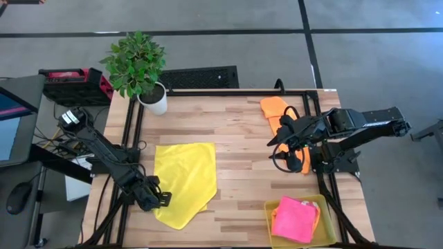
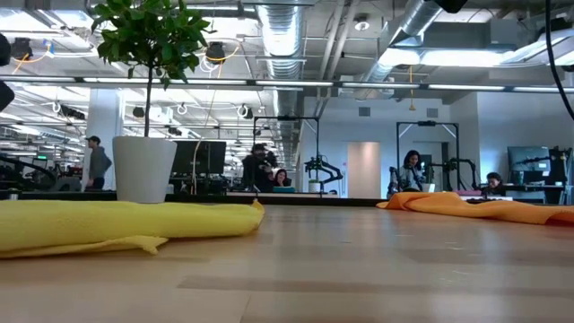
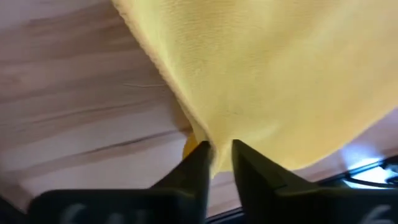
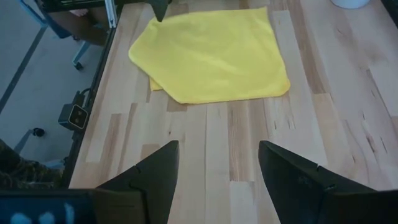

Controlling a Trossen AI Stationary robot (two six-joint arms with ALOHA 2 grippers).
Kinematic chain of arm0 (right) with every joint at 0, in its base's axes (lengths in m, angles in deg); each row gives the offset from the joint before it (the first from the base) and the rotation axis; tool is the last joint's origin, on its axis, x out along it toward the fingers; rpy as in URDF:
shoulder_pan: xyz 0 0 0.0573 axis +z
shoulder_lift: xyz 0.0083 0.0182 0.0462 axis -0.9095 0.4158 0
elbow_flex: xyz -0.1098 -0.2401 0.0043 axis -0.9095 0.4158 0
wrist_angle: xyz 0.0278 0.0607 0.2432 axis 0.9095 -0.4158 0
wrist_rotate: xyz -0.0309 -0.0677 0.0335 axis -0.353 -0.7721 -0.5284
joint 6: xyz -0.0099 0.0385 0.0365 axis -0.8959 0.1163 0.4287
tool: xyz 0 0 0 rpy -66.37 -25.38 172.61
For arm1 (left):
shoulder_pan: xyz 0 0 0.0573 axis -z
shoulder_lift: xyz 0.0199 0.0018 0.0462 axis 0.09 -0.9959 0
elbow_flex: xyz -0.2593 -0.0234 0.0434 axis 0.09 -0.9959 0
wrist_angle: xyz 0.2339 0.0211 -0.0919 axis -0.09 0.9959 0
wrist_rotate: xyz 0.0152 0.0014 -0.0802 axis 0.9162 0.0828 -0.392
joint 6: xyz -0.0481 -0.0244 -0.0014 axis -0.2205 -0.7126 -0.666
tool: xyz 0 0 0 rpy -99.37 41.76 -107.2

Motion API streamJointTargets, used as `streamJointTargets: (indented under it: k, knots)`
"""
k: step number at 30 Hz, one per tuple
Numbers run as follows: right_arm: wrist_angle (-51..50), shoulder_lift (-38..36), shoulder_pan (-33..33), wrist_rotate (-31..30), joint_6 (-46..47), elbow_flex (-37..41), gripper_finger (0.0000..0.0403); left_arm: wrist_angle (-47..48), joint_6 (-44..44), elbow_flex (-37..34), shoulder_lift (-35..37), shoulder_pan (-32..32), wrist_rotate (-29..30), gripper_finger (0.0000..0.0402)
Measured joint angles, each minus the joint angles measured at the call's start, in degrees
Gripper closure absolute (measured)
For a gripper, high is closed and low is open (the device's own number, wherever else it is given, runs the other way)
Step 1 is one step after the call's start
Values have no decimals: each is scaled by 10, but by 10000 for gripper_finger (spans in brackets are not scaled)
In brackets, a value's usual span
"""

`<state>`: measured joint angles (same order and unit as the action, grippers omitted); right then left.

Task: Fold microfiber towels
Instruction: Fold the yellow microfiber cloth

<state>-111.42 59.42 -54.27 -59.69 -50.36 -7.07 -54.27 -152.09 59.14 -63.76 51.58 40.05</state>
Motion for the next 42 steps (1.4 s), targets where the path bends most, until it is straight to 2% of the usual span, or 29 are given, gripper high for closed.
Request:
streamJointTargets:
  k: [3,9,16,28,34,38,42]
  knots:
    - [0,0,0,0,-2,0,159,-17,0,1,0,0,29,392]
    - [1,30,0,0,-66,0,159,-26,16,27,1,-5,130,400]
    - [37,119,0,1,-163,0,159,-27,31,44,1,-15,175,401]
    - [200,250,34,2,-349,0,159,-44,65,44,1,-15,182,401]
    - [253,339,65,2,-353,1,159,-45,87,44,1,-15,182,401]
    - [322,392,90,2,-348,0,159,-52,88,44,1,-15,180,401]
    - [373,439,115,3,-384,0,159,-53,72,44,1,-15,179,401]
